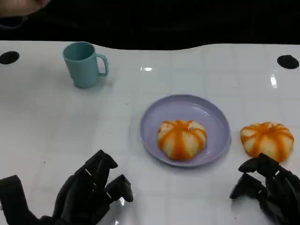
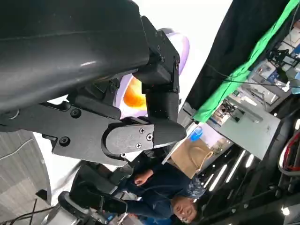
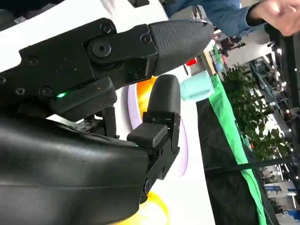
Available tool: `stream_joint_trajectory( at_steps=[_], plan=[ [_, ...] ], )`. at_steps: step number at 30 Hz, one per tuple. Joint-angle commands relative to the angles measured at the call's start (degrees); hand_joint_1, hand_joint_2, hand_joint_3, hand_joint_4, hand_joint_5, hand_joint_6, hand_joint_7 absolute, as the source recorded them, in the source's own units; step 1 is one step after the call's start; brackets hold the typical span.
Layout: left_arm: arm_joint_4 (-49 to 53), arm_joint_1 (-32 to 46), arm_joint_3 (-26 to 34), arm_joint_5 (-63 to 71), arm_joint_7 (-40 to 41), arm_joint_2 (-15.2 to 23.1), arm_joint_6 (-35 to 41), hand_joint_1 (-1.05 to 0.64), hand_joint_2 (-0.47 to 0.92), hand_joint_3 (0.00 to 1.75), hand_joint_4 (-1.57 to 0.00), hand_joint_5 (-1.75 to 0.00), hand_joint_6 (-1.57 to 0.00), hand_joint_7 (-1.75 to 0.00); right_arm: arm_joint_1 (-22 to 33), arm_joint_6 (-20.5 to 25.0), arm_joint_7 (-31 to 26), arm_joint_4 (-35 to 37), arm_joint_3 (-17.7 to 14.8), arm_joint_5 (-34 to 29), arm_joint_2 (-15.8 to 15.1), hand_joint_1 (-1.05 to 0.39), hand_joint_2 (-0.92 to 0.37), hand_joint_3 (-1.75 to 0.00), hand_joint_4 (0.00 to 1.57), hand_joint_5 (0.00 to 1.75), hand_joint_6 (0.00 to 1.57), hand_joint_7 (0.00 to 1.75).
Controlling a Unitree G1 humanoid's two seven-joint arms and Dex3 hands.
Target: Grasp the bread from the table and place it into the plate.
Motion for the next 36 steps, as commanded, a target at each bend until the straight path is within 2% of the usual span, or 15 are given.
stream_joint_trajectory(
  at_steps=[1, 24, 28, 36],
  plan=[
    [0.4, -0.1, 0.5, -0.1, -1.2, 0.8, -0.8, -0.53, 0.92, 0.37, -0.77, -1.75, -0.51, -1.75, -0.3, 0.5, 0.5, 0.6, -0.5, 0.3, -1.1, -0.55, -0.92, -0.25, 0.61, 1.52, 0.54, 1.24],
    [0.6, -0.4, 0.7, 0.2, -0.5, 0.4, -0.3, -0.52, 0.92, 0.37, -0.76, -1.75, -0.48, -1.75, -0.7, 0.5, -0.2, 1.2, -0.7, 0.0, -0.9, -0.55, -0.92, -0.25, 0.63, 1.52, 0.55, 1.22],
    [0.8, -0.7, 0.8, 0.5, -0.3, 0.6, -0.5, -0.52, 0.92, 0.37, -0.77, -1.75, -0.50, -1.75, -1.2, -0.7, -0.1, 2.1, -0.6, -0.5, -0.8, -0.56, -0.92, -0.25, 0.63, 1.52, 0.55, 1.23],
    [0.6, -0.9, 0.8, 0.9, 0.2, -0.1, -1.2, -0.52, 0.92, 0.38, -0.77, -1.75, -0.50, -1.75, -1.6, 0.1, -0.6, 2.4, -0.8, -0.2, -1.1, -0.56, -0.92, -0.25, 0.63, 1.53, 0.56, 1.23]
  ],
)
